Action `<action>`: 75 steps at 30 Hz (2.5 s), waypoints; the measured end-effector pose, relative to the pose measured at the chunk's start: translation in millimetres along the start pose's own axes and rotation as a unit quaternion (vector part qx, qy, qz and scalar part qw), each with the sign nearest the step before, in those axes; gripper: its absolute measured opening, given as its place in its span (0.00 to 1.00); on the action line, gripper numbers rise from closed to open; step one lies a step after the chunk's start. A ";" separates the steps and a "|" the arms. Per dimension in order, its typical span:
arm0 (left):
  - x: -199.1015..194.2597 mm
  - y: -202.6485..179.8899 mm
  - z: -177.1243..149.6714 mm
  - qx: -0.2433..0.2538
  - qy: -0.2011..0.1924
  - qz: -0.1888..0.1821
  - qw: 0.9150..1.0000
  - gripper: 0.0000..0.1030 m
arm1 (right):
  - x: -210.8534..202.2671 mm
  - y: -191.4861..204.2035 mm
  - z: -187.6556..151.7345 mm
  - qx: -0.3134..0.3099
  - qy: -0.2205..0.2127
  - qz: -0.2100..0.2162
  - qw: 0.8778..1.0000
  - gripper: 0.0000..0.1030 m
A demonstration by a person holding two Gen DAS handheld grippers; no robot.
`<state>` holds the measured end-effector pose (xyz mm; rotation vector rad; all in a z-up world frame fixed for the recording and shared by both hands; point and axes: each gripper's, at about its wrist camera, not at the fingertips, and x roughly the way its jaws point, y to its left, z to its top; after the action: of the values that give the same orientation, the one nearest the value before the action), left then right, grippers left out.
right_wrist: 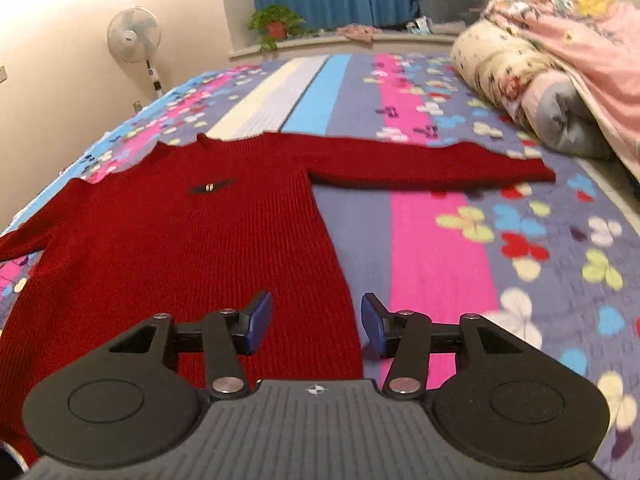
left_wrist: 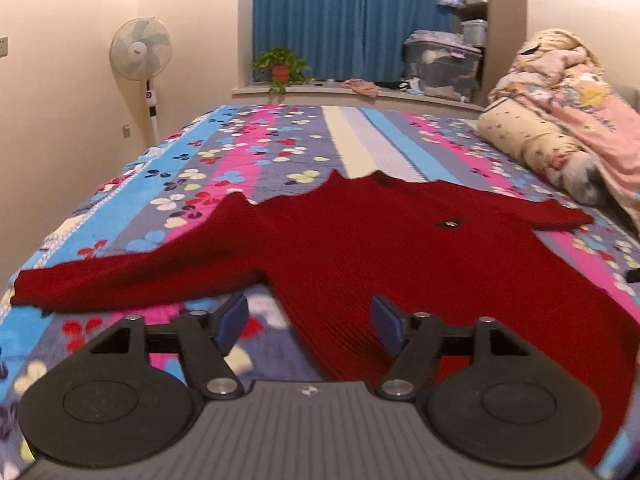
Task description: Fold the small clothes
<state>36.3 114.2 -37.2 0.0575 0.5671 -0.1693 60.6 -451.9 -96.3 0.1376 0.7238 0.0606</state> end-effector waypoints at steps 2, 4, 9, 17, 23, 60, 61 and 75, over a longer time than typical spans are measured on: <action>-18.6 -11.8 -12.3 0.001 -0.003 -0.003 1.000 0.76 | 3.2 -1.9 -6.1 0.007 0.014 -0.003 1.000 0.50; -30.1 -20.6 -25.3 -0.004 -0.005 0.002 1.000 0.76 | 7.3 -2.3 -13.5 0.004 0.030 -0.002 1.000 0.50; -22.5 -31.2 -47.0 -0.040 0.039 0.017 0.998 0.71 | 22.5 -4.4 -22.9 -0.009 0.062 -0.018 0.998 0.50; 6.5 -24.2 -75.0 -0.060 0.118 0.015 0.991 0.39 | 50.2 -0.5 -33.2 -0.036 0.116 -0.018 0.992 0.50; 32.9 -14.3 -87.1 -0.131 0.172 -0.065 0.974 0.39 | 50.3 4.7 -31.8 -0.044 0.120 0.013 0.992 0.29; -16.9 57.1 -61.9 -0.103 0.185 0.011 0.977 0.02 | 14.0 -18.2 -13.4 0.018 0.132 0.069 0.989 0.17; -16.6 60.0 -62.0 -0.133 0.182 -0.013 0.974 0.02 | 20.3 -16.4 -16.8 0.013 0.148 0.057 0.987 0.19; 23.7 -3.5 -85.6 -0.095 0.230 -0.092 0.964 0.11 | 36.6 -10.7 -32.3 0.001 0.161 0.028 0.987 0.18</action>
<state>10.0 116.0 -122.1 -0.1479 1.0522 -0.2853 66.7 -455.4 -145.8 0.1515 1.0436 0.1375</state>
